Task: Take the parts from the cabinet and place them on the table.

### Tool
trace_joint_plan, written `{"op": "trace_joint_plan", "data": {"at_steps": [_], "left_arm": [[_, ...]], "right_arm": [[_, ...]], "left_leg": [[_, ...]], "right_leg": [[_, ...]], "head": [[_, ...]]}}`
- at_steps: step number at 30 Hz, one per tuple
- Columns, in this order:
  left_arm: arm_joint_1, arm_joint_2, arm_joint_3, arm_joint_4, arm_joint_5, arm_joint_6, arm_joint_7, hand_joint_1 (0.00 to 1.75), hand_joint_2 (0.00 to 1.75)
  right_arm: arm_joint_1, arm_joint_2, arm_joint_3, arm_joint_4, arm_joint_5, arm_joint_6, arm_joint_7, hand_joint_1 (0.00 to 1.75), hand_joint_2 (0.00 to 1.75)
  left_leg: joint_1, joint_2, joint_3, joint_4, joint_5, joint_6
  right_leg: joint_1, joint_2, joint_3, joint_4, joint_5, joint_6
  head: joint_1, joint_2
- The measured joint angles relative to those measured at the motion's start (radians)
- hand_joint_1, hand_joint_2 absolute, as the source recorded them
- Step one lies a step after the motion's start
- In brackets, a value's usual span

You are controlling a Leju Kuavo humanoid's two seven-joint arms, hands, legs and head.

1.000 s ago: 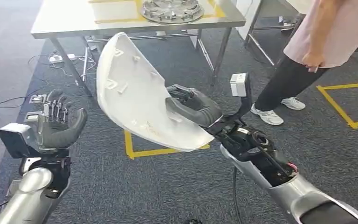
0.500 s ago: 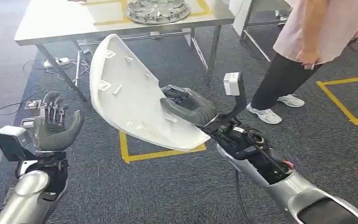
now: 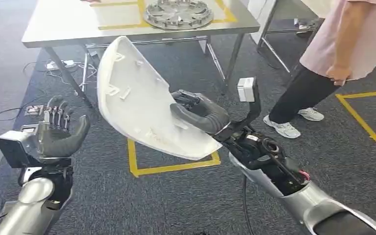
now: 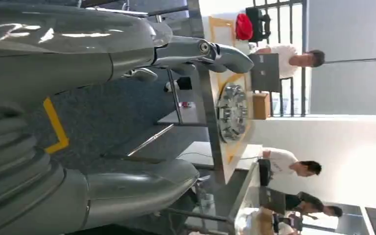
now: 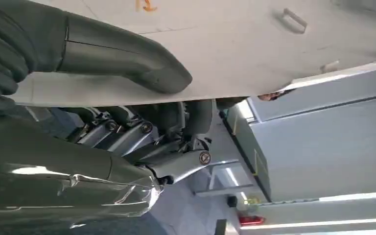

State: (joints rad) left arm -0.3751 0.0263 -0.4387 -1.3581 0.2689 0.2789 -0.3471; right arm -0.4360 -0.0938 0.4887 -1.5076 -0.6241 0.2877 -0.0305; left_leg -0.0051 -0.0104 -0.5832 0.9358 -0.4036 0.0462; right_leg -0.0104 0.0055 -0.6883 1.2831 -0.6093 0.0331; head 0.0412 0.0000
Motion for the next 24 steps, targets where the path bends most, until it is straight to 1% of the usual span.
{"op": "trace_joint_plan", "data": {"at_steps": [1,2,3,4,5,6,7,8,9,10,11,12,13,14,15,16,17,18,19,20,21,22,23,24], "left_arm": [[0.002,0.000,-0.001,0.000,0.000,0.000,0.000,0.00,1.75],[0.002,0.000,-0.001,0.000,0.000,0.000,0.000,0.00,1.75],[0.001,0.000,-0.001,0.000,0.000,0.000,0.000,0.00,1.75],[0.001,0.000,-0.002,0.000,0.000,0.000,0.000,0.00,1.75],[-0.001,0.000,-0.004,0.000,0.000,0.000,0.000,0.00,1.75],[-0.003,-0.001,-0.006,0.000,0.000,0.000,0.000,0.00,1.75],[-0.002,-0.002,-0.006,0.000,0.001,0.000,0.002,0.00,1.75],[-0.002,-0.002,-0.008,0.000,0.000,0.000,0.001,0.00,1.75],[-0.005,-0.002,-0.008,-0.002,-0.001,-0.001,0.000,0.00,1.75],[-0.005,-0.001,-0.009,-0.003,-0.001,-0.002,0.001,0.00,1.75],[-0.007,-0.001,-0.009,-0.004,-0.002,-0.002,0.001,0.00,1.75],[-0.012,0.000,-0.009,-0.004,-0.002,-0.002,0.002,0.00,1.75],[-0.012,0.000,-0.009,-0.004,-0.003,-0.002,0.003,0.00,1.75],[-0.009,0.000,-0.009,-0.004,-0.003,-0.002,0.003,0.00,1.75],[-0.006,0.000,-0.009,-0.004,-0.003,-0.002,0.004,0.00,1.75],[-0.004,0.001,-0.009,-0.004,-0.003,-0.004,0.005,0.00,1.75],[-0.004,0.003,-0.009,-0.004,-0.003,-0.006,0.005,0.00,1.75],[-0.005,0.004,-0.009,-0.004,-0.002,-0.007,0.005,0.00,1.75],[-0.005,0.005,-0.009,-0.004,-0.003,-0.007,0.005,0.00,1.75],[-0.005,0.005,-0.009,-0.004,-0.003,-0.008,0.005,0.00,1.75],[-0.008,0.006,-0.009,-0.003,-0.003,-0.008,0.006,0.00,1.75],[-0.008,0.006,-0.010,-0.004,-0.003,-0.010,0.008,0.00,1.75],[-0.007,0.006,-0.010,-0.005,-0.003,-0.010,0.008,0.00,1.75],[-0.008,0.007,-0.010,-0.005,-0.003,-0.010,0.008,0.00,1.75]], "right_arm": [[0.002,0.000,0.000,0.000,0.000,0.000,0.000,1.75,1.75],[0.002,0.000,-0.001,0.000,0.000,-0.001,0.000,1.75,1.75],[0.001,0.000,-0.001,0.000,0.000,-0.001,0.000,1.75,1.75],[0.001,0.000,-0.001,0.000,0.000,-0.001,0.000,1.75,1.75],[0.003,-0.001,0.000,0.001,0.000,-0.001,0.000,1.75,1.75],[0.000,-0.001,0.000,0.000,0.000,-0.001,0.002,1.75,1.75],[-0.001,-0.001,0.000,-0.001,0.000,-0.002,0.001,1.75,1.75],[0.000,-0.001,0.000,-0.002,0.000,-0.002,0.000,1.75,1.75],[0.000,-0.001,-0.001,-0.003,0.000,-0.002,0.002,1.75,1.75],[-0.001,-0.001,-0.003,-0.005,0.000,-0.008,0.001,1.75,1.75],[-0.004,-0.001,-0.003,-0.007,0.000,-0.008,0.000,1.75,1.75],[-0.006,-0.001,-0.003,-0.009,0.000,-0.009,0.000,1.75,1.75],[-0.007,-0.001,-0.002,-0.009,0.003,-0.010,0.002,1.75,1.75],[-0.006,-0.001,-0.002,-0.008,0.003,-0.010,0.003,1.75,1.75],[-0.004,-0.001,-0.002,-0.008,0.003,-0.011,0.003,1.75,1.75],[-0.003,-0.001,-0.002,-0.008,0.003,-0.011,0.004,1.75,1.75],[-0.002,-0.001,-0.002,-0.008,0.003,-0.011,0.004,1.75,1.75],[-0.003,-0.001,-0.002,-0.008,0.003,-0.011,0.004,1.75,1.75],[-0.003,-0.001,-0.002,-0.008,0.003,-0.011,0.004,1.75,1.75],[-0.003,-0.001,-0.002,-0.008,0.003,-0.010,0.003,1.75,1.75],[-0.006,-0.001,-0.002,-0.008,0.003,-0.008,0.003,1.75,1.75],[-0.011,-0.001,-0.002,-0.008,0.003,-0.008,0.003,1.75,1.75],[-0.011,-0.001,-0.001,-0.008,0.003,-0.008,0.003,1.75,1.75],[-0.011,-0.001,-0.002,-0.009,0.003,-0.008,0.002,1.75,1.75]], "left_leg": [[0.000,-0.001,0.013,0.000,-0.009,0.000],[-0.001,-0.002,0.030,0.000,-0.019,0.000],[-0.002,-0.003,0.047,0.001,-0.030,-0.002],[-0.003,-0.003,0.064,0.000,-0.042,-0.004],[-0.003,-0.002,0.072,0.002,-0.050,-0.009],[-0.002,-0.005,0.065,0.000,-0.051,-0.013],[-0.002,-0.004,0.060,0.000,-0.057,-0.022],[-0.003,-0.003,0.067,0.007,-0.057,-0.026],[-0.004,-0.002,0.073,0.003,-0.061,-0.030],[-0.004,-0.001,0.073,0.013,-0.071,-0.036],[-0.001,0.002,0.055,0.057,-0.080,-0.044],[0.001,0.002,0.010,0.133,-0.103,-0.050],[0.006,0.003,-0.047,0.220,-0.130,-0.054],[0.009,0.003,-0.104,0.297,-0.157,-0.058],[0.013,0.003,-0.153,0.347,-0.170,-0.062],[0.015,0.004,-0.170,0.340,-0.149,-0.063],[0.016,0.004,-0.161,0.287,-0.102,-0.063],[0.017,0.005,-0.131,0.194,-0.037,-0.061],[0.017,0.006,-0.095,0.092,0.030,-0.062],[0.017,0.010,-0.074,0.013,0.080,-0.060],[0.007,0.010,-0.071,0.009,0.038,-0.052],[0.006,0.008,-0.071,0.015,0.042,-0.041],[0.006,0.004,-0.071,0.015,0.045,-0.032],[0.005,0.005,-0.066,0.016,0.041,-0.025]], "right_leg": [[0.000,0.000,-0.005,-0.018,0.022,-0.001],[0.000,0.000,0.007,-0.080,0.073,-0.002],[0.001,0.000,0.034,-0.166,0.139,-0.006],[0.003,0.001,0.064,-0.266,0.217,-0.016],[0.007,0.003,0.071,-0.307,0.233,-0.023],[0.014,-0.001,0.078,-0.336,0.214,-0.025],[0.016,0.001,0.092,-0.334,0.222,-0.032],[0.016,-0.001,0.089,-0.344,0.215,-0.039],[0.014,0.000,0.100,-0.345,0.216,-0.043],[0.005,0.001,0.121,-0.351,0.215,-0.046],[0.004,0.001,0.129,-0.354,0.211,-0.050],[0.002,0.001,0.134,-0.354,0.206,-0.053],[0.002,0.001,0.138,-0.353,0.200,-0.054],[0.001,0.001,0.143,-0.353,0.193,-0.054],[0.001,0.001,0.150,-0.353,0.185,-0.053],[0.000,0.001,0.161,-0.353,0.176,-0.051],[-0.001,0.002,0.174,-0.353,0.166,-0.048],[-0.002,0.002,0.190,-0.352,0.154,-0.045],[-0.004,0.002,0.206,-0.352,0.143,-0.039],[-0.004,0.001,0.210,-0.354,0.132,-0.032],[-0.002,0.003,0.215,-0.352,0.126,-0.027],[-0.003,0.003,0.209,-0.353,0.122,-0.020],[-0.001,0.002,0.217,-0.349,0.117,-0.012],[-0.001,0.002,0.223,-0.354,0.116,-0.010]], "head": [[0.003,0.000],[0.009,0.000],[0.015,0.000],[0.019,0.000],[0.012,0.000],[0.010,0.000],[0.016,0.000],[0.016,0.000],[0.014,0.000],[0.024,0.000],[0.019,0.000],[0.006,0.000],[-0.002,0.000],[-0.005,0.000],[-0.006,0.000],[-0.010,0.000],[-0.012,0.000],[-0.014,0.000],[-0.016,0.000],[-0.020,0.000],[-0.027,0.000],[-0.027,0.000],[-0.024,0.000],[-0.024,0.000]]}}
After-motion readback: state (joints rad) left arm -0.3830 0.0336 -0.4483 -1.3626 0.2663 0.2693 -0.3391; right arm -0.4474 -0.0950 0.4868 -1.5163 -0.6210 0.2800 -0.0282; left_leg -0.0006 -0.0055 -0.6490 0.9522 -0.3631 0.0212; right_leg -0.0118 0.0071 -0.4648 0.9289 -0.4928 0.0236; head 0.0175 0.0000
